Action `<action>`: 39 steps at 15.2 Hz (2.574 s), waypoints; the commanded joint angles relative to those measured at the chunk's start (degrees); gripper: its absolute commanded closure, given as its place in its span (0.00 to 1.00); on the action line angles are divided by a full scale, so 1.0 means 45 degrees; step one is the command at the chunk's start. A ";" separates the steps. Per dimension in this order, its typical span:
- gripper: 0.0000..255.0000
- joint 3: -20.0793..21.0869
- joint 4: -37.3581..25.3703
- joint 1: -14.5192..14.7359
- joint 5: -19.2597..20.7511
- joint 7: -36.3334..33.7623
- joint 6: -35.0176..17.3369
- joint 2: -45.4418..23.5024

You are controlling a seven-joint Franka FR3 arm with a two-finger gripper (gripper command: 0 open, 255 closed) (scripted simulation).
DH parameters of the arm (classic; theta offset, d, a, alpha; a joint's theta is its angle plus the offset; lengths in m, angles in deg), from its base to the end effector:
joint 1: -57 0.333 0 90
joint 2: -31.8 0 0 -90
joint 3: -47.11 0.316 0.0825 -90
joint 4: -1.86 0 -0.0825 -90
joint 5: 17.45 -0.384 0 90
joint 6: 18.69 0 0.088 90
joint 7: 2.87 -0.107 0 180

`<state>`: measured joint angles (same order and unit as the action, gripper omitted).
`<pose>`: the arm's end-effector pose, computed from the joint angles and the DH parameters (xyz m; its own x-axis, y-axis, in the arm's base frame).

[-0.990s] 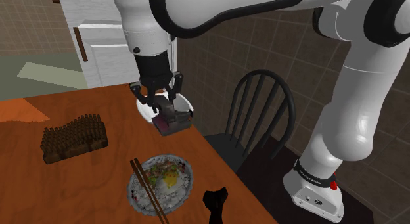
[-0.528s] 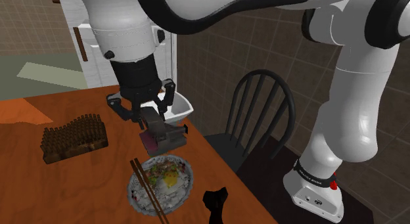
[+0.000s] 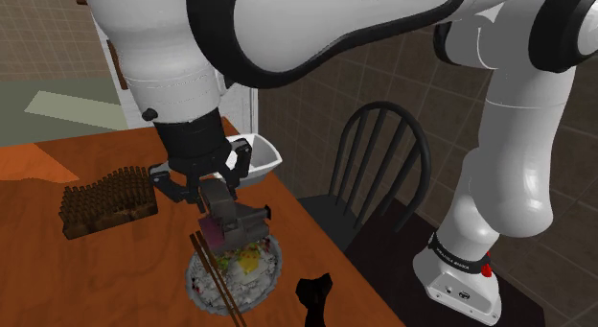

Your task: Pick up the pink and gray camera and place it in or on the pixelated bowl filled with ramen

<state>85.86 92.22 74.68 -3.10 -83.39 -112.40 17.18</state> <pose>0.3887 0.4720 0.5065 0.9244 -0.3763 0.0623 -0.3815 -0.9118 0.1517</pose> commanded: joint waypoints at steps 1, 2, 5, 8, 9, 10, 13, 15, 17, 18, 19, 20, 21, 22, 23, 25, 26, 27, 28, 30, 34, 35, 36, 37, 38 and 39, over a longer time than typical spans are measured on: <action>1.00 -0.0006 0.0342 -0.0032 -0.0001 -0.0046 -0.0333 0.0023; 1.00 -0.0014 0.0501 -0.0044 0.0011 -0.0069 -0.0498 0.0012; 1.00 -0.0039 0.0955 -0.0071 0.0062 -0.0145 -0.0985 -0.0040; 1.00 -0.0068 0.1374 -0.0086 0.0134 -0.0233 -0.1460 -0.0122; 1.00 -0.0078 0.1507 -0.0088 0.0162 -0.0265 -0.1616 -0.0156; 1.00 -0.0090 0.1636 -0.0089 0.0193 -0.0297 -0.1771 -0.0193; 1.00 -0.0136 0.2069 -0.0083 0.0322 -0.0424 -0.2313 -0.0348; 1.00 -0.0136 0.2070 -0.0083 0.0321 -0.0424 -0.2314 -0.0347; 1.00 -0.0136 0.2069 -0.0083 0.0322 -0.0425 -0.2313 -0.0348; 1.00 -0.0135 0.2069 -0.0084 0.0322 -0.0425 -0.2313 -0.0348; 1.00 -0.0135 0.2069 -0.0084 0.0322 -0.0425 -0.2313 -0.0348; 1.00 -0.0135 0.2069 -0.0084 0.0322 -0.0425 -0.2313 -0.0348; 1.00 -0.0135 0.2069 -0.0084 0.0322 -0.0425 -0.2313 -0.0348; 0.00 -0.0135 0.2069 -0.0088 0.0318 -0.0420 -0.2310 -0.0343; 0.00 -0.0136 0.2071 -0.0090 0.0318 -0.0416 -0.2312 -0.0342; 0.00 -0.0136 0.2073 -0.0089 0.0320 -0.0419 -0.2316 -0.0345; 0.00 -0.0136 0.2074 -0.0089 0.0320 -0.0419 -0.2316 -0.0345; 0.00 -0.0135 0.2069 -0.0084 0.0322 -0.0425 -0.2313 -0.0348; 0.00 -0.0101 0.1677 -0.0037 0.0272 -0.0385 -0.1902 -0.0319; 0.00 -0.0043 0.0822 0.0088 0.0220 -0.0331 -0.1055 -0.0323; 0.00 -0.0024 0.0459 0.0149 0.0216 -0.0318 -0.0713 -0.0348; 0.00 -0.0024 0.0458 0.0149 0.0216 -0.0318 -0.0712 -0.0348; 0.00 -0.0024 0.0458 0.0149 0.0216 -0.0318 -0.0712 -0.0349; 0.00 -0.0024 0.0458 0.0149 0.0216 -0.0318 -0.0712 -0.0349; 0.00 -0.0024 0.0458 0.0149 0.0216 -0.0318 -0.0712 -0.0349; 0.00 -0.0024 0.0458 0.0149 0.0216 -0.0318 -0.0712 -0.0349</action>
